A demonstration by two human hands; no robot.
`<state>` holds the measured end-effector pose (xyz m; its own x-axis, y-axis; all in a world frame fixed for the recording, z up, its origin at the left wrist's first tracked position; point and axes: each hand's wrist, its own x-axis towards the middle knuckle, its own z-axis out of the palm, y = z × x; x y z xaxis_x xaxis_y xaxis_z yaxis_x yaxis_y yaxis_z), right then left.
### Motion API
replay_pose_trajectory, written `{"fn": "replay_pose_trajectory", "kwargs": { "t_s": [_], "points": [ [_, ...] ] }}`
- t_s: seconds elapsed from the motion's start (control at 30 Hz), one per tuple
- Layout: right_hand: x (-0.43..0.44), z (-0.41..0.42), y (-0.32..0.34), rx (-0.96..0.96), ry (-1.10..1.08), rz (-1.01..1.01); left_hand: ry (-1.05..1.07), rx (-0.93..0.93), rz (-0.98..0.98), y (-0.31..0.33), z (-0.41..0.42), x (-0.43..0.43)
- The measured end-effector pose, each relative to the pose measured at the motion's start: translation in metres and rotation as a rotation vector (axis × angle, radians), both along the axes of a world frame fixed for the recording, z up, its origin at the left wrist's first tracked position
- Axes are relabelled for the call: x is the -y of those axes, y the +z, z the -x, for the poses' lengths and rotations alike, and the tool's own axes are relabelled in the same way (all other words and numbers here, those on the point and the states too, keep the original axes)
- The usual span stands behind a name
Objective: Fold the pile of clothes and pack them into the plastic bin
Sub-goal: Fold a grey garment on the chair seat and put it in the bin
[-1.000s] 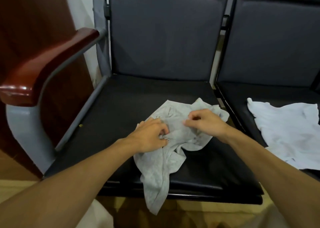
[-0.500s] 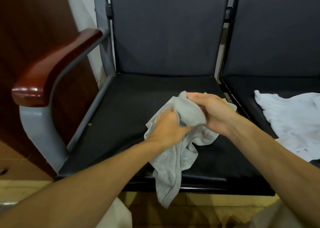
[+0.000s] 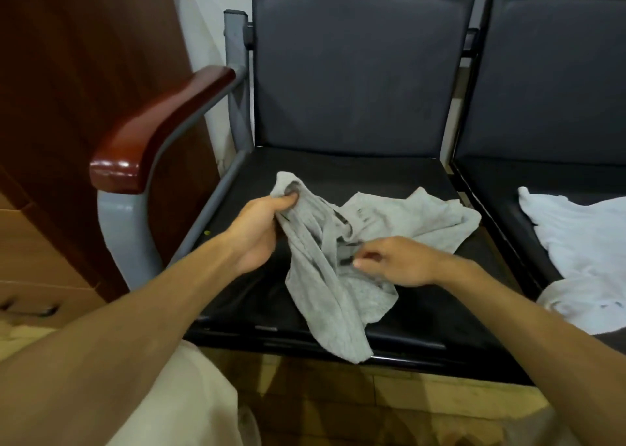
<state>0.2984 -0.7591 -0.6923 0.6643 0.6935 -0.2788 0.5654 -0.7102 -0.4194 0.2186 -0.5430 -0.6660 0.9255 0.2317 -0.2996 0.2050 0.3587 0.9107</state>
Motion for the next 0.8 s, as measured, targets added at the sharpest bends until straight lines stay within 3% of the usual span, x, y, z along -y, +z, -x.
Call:
{"fn": "replay_pose_trajectory", "kwargs": {
  "t_s": [0.07, 0.23, 0.37, 0.6, 0.7, 0.8],
  "points": [
    [0.002, 0.005, -0.011, 0.023, 0.089, 0.071, 0.046, 0.014, 0.065, 0.005, 0.007, -0.005],
    [0.015, 0.007, -0.015, 0.102, 0.072, -0.031, 0.174, 0.079, 0.141, 0.017, 0.021, -0.012],
    [0.038, -0.001, -0.013, 0.259, -0.042, 0.142, 0.227, 0.079, 0.168, 0.021, 0.031, -0.011],
    [0.075, -0.012, -0.005, 0.46, -0.314, 0.365, 0.159, -0.153, -0.083, 0.006, 0.035, -0.008],
    [0.065, -0.004, -0.006, 0.506, -0.244, 0.231, 0.089, -0.276, -0.248, -0.003, 0.033, -0.008],
    [0.044, 0.011, 0.002, 0.341, -0.113, -0.103, 0.143, -0.364, -0.494, -0.01, 0.026, -0.01]
  ]
}}
